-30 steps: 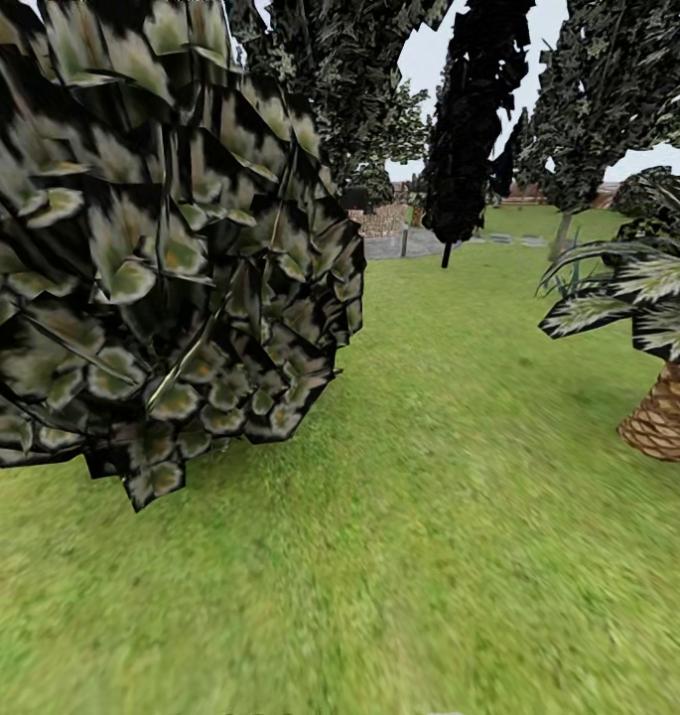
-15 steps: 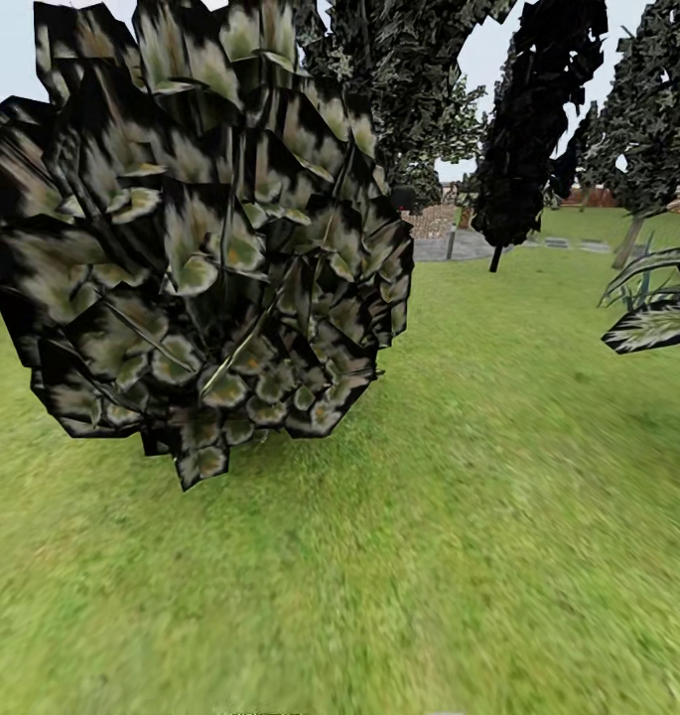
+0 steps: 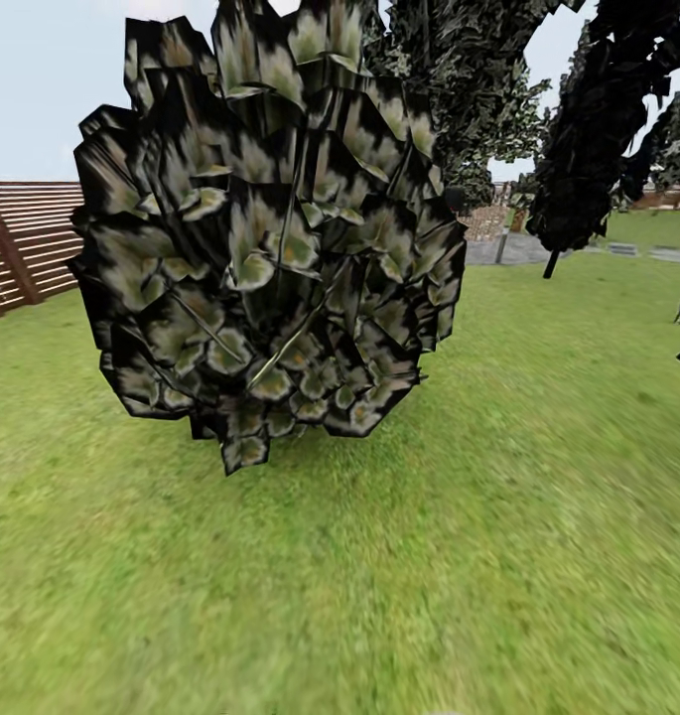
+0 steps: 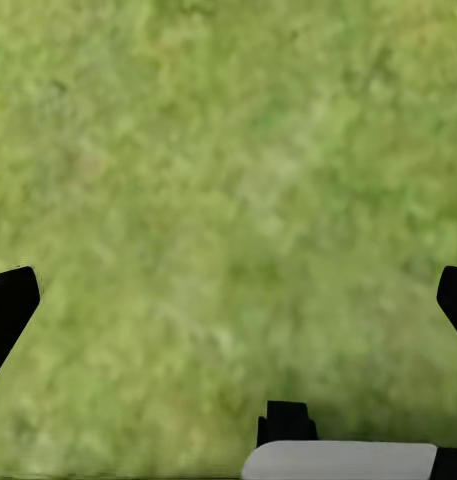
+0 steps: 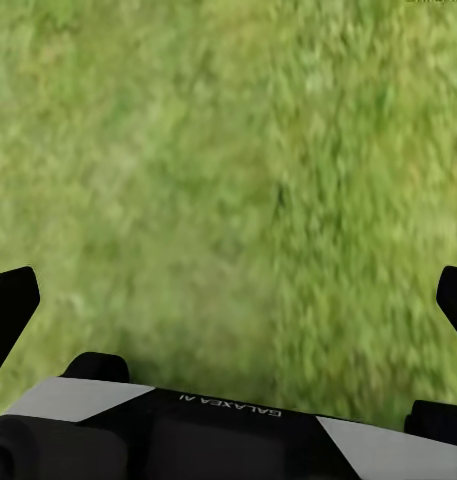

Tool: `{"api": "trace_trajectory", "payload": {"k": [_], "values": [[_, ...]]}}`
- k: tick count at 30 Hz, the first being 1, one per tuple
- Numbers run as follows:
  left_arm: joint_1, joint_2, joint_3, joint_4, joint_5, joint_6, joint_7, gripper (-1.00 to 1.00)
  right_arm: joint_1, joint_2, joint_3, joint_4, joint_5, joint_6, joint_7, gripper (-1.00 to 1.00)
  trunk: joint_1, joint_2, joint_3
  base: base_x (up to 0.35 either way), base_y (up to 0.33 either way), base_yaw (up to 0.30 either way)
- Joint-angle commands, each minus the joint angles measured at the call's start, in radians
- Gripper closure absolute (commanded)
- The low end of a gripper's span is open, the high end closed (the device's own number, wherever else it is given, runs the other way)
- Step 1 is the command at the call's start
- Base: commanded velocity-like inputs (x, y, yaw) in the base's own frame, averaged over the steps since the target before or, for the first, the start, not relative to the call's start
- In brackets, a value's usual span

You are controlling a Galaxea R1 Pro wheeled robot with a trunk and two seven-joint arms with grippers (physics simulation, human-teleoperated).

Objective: Take the three Easter eggs out of the wicker basket on the lawn in the garden, then place them on the lawn next to a single tree (choose any tree) so that all three eggs are next to the same tree and none are left in the basket.

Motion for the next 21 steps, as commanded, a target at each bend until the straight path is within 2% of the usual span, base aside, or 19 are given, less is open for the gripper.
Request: {"api": "trace_trajectory", "payload": {"k": [1, 21], "values": [[-0.001, 0.0, -0.001, 0.001, 0.003, -0.003, 0.002, -1.0, 0.0, 0.0, 0.001, -0.002, -0.007, 0.006, 0.001, -1.0, 0.0, -0.001, -0.001, 0.0, 0.0, 0.289], [-0.002, 0.0, -0.002, 0.002, 0.003, -0.003, 0.003, -1.0, 0.0, 0.0, 0.001, -0.002, -0.007, 0.006, 0.001, -1.0, 0.0, -0.001, -0.001, 0.0, 0.0, 0.289]]}}
